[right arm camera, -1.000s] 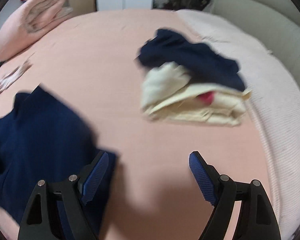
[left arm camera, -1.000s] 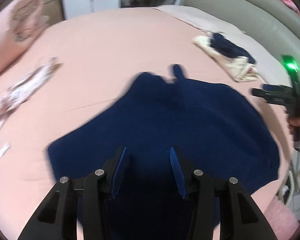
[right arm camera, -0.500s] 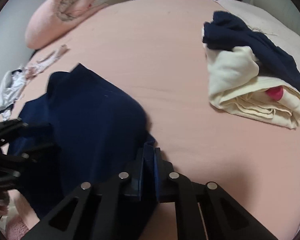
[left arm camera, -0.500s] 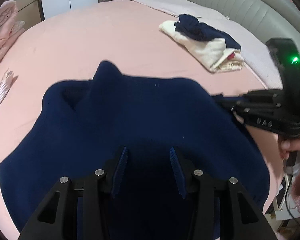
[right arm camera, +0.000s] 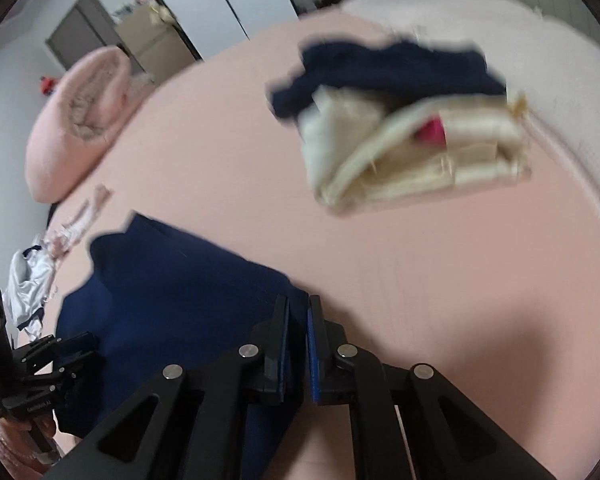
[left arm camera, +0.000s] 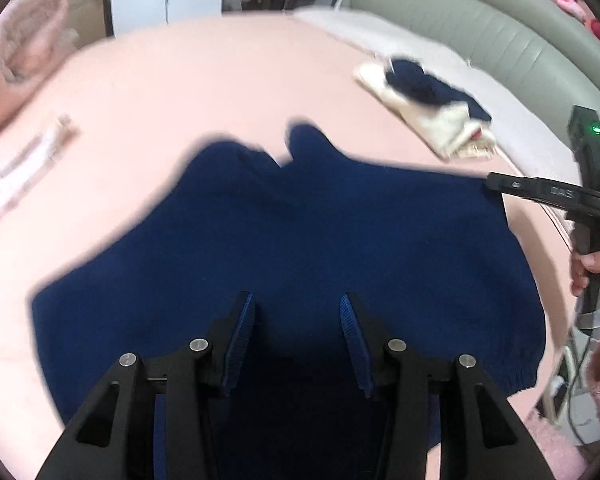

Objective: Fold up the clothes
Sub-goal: 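Grasp the sweater hem with both grippers near each other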

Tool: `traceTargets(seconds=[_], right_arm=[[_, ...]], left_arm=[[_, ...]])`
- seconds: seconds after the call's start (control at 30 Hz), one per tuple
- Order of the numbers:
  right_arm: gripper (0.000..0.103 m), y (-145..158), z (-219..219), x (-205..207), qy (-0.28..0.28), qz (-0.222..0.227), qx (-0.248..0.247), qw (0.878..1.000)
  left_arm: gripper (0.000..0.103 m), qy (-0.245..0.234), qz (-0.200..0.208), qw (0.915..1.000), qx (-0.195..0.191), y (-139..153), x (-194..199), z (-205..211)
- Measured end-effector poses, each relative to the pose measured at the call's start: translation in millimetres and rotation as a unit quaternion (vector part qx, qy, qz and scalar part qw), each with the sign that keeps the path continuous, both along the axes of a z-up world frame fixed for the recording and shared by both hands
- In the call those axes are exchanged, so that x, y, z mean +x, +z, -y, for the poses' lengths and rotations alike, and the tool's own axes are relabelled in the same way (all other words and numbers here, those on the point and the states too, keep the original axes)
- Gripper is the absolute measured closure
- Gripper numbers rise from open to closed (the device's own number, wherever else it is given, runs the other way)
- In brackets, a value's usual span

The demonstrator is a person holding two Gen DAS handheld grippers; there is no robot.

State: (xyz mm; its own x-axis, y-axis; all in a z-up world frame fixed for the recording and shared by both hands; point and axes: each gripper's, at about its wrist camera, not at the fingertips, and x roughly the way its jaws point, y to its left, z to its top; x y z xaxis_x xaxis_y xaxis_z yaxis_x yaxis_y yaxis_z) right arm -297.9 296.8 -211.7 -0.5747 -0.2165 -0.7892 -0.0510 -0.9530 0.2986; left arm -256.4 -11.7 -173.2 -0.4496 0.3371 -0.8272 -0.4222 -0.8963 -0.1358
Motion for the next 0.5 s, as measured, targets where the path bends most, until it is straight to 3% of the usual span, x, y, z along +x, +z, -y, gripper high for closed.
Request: traceTargets(seconds=[0.1, 0.17, 0.23, 0.3, 0.4, 0.5], right_arm=[[0.067, 25, 26, 4, 0.034, -0.038, 0.064, 0.997], [0.067, 36, 33, 16, 0.053, -0.061, 0.116, 0.99], [0.067, 38, 43, 22, 0.074, -0.068, 0.124, 0.987], [0.067, 30, 52, 23, 0.135, -0.021, 0.092, 0.986], [0.067, -10, 74, 17, 0.185, 0.051, 0.126, 0.973], [0.071, -20, 61, 24, 0.178, 0.053, 0.144, 0.972]], left_arm=[[0.062, 0.021, -0.001, 0.9998, -0.004, 1, -18, 16], [0.062, 0.031, 0.011, 0.9994, -0.006, -3, -33, 23], [0.062, 0.03, 0.015, 0.9994, 0.001, -7, -46, 23], [0.062, 0.028, 0.027, 0.9992, 0.003, -15, -62, 18], [0.062, 0.017, 0.04, 0.999, -0.011, -28, -77, 2], [0.062, -0.007, 0.012, 0.9992, -0.038, -23, -77, -14]])
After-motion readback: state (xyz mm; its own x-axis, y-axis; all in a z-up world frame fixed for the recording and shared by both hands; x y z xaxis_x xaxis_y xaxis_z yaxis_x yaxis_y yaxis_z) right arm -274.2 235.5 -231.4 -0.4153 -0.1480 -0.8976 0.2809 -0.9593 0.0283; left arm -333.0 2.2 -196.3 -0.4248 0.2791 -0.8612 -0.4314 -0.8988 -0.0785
